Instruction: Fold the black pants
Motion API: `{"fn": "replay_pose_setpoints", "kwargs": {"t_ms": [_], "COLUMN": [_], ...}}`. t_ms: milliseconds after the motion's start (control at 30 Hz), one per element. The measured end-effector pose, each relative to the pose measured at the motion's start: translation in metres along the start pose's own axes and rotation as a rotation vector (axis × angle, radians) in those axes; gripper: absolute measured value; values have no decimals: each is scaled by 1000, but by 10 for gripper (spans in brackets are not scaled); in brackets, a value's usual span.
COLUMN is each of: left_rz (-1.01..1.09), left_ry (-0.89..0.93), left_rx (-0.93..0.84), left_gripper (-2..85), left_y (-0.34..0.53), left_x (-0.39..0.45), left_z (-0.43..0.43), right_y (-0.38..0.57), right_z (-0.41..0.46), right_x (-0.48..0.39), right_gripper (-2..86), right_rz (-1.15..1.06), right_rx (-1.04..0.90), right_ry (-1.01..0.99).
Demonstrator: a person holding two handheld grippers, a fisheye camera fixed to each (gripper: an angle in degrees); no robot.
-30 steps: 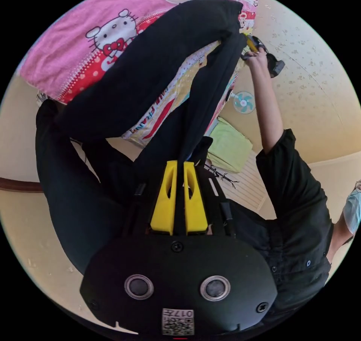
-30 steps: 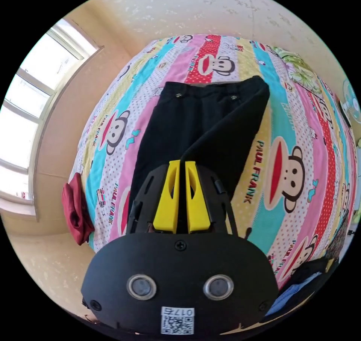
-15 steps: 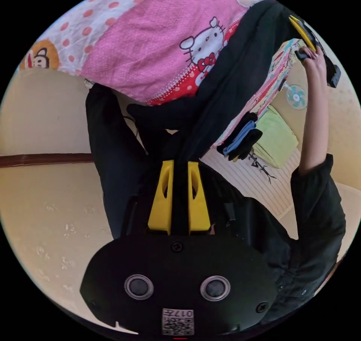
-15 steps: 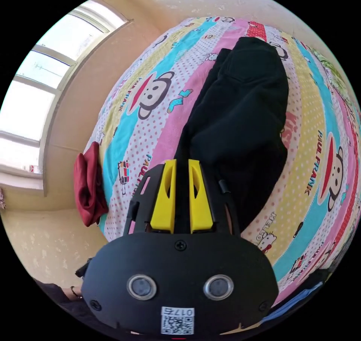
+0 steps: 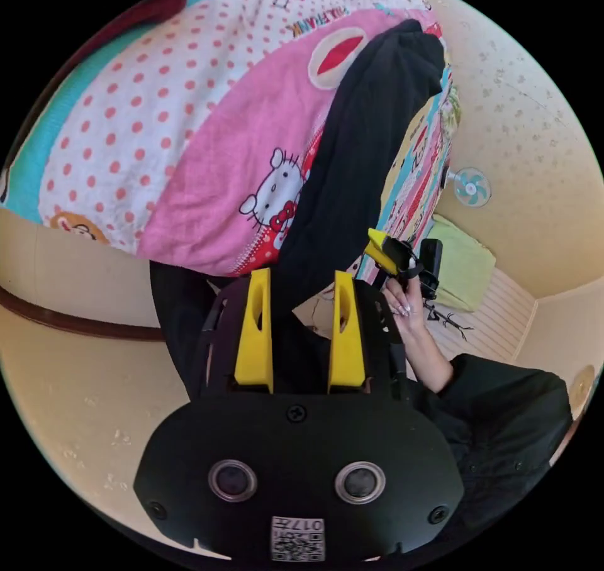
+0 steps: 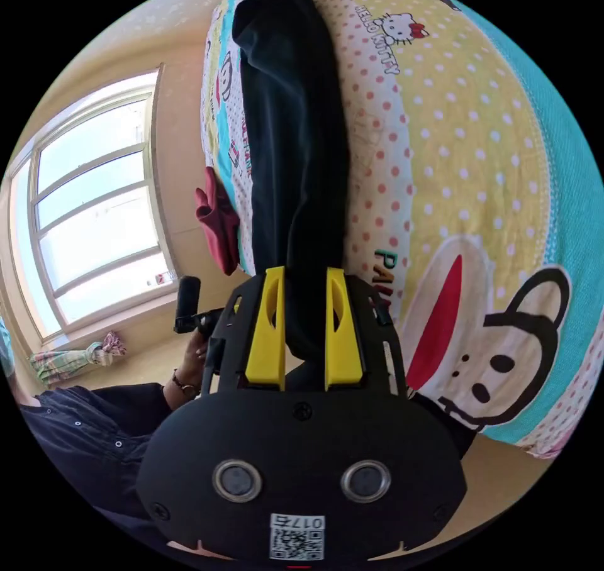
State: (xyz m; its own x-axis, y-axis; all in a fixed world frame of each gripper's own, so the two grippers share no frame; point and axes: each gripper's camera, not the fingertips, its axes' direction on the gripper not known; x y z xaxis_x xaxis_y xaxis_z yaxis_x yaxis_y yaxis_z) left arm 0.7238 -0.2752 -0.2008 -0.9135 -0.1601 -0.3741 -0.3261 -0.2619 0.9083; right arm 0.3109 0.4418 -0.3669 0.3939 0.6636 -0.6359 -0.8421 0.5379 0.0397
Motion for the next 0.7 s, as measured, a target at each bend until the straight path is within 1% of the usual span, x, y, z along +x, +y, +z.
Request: {"fn": "replay_pose_setpoints", "kwargs": {"t_ms": [33, 67, 100, 133, 167, 233, 300, 333, 367, 400, 433, 467, 500, 600, 633, 700], "left_rz": [-4, 7, 27, 91, 167, 231, 194, 114, 34, -8, -102, -152, -156, -125, -100, -20], "left_ry": [-32, -66, -72, -56, 1, 98, 114, 62, 44, 58, 96, 123, 120, -80, -158, -197], "left_rx": [-39, -37, -32, -31, -35, -16, 29, 52, 49, 28, -14, -25, -29, -37, -8, 59], "left_gripper": [106, 68, 49, 42, 38, 37, 36, 36, 36, 37, 39, 43, 47, 76, 100, 118], "left_y": [-1, 6, 10, 22, 35, 57, 74, 81, 83, 81, 78, 76, 75, 62, 54, 35], "left_x": [10, 25, 33, 50, 64, 72, 61, 42, 19, 7, -15, -25, -26, -8, 3, 25], "left_z": [17, 24, 25, 28, 28, 24, 21, 23, 30, 36, 46, 49, 48, 27, 14, -6], "right_y": [2, 5, 8, 9, 12, 18, 21, 20, 18, 14, 13, 12, 10, 2, -1, -16], "right_z": [2, 2, -3, -7, -17, -29, -30, -26, -12, 3, 8, 10, 8, -6, -11, -29], "right_x": [-1, -7, -17, -22, -36, -53, -53, -48, -32, -16, -10, -2, 2, 9, 10, 14], "right_gripper": [68, 51, 44, 41, 37, 33, 29, 29, 28, 28, 28, 30, 33, 46, 49, 59], "right_rz": [-7, -19, -37, -50, -97, -183, -216, -204, -161, -120, -110, -91, -78, -33, -22, 4], "right_rx": [-17, -26, -23, -21, -19, -19, -55, -77, -146, -230, -253, -251, -234, -163, -139, -55], "right_ry": [-6, -10, -8, -16, -48, -64, 15, 68, 206, 273, 263, 217, 174, 181, 186, 181]}}
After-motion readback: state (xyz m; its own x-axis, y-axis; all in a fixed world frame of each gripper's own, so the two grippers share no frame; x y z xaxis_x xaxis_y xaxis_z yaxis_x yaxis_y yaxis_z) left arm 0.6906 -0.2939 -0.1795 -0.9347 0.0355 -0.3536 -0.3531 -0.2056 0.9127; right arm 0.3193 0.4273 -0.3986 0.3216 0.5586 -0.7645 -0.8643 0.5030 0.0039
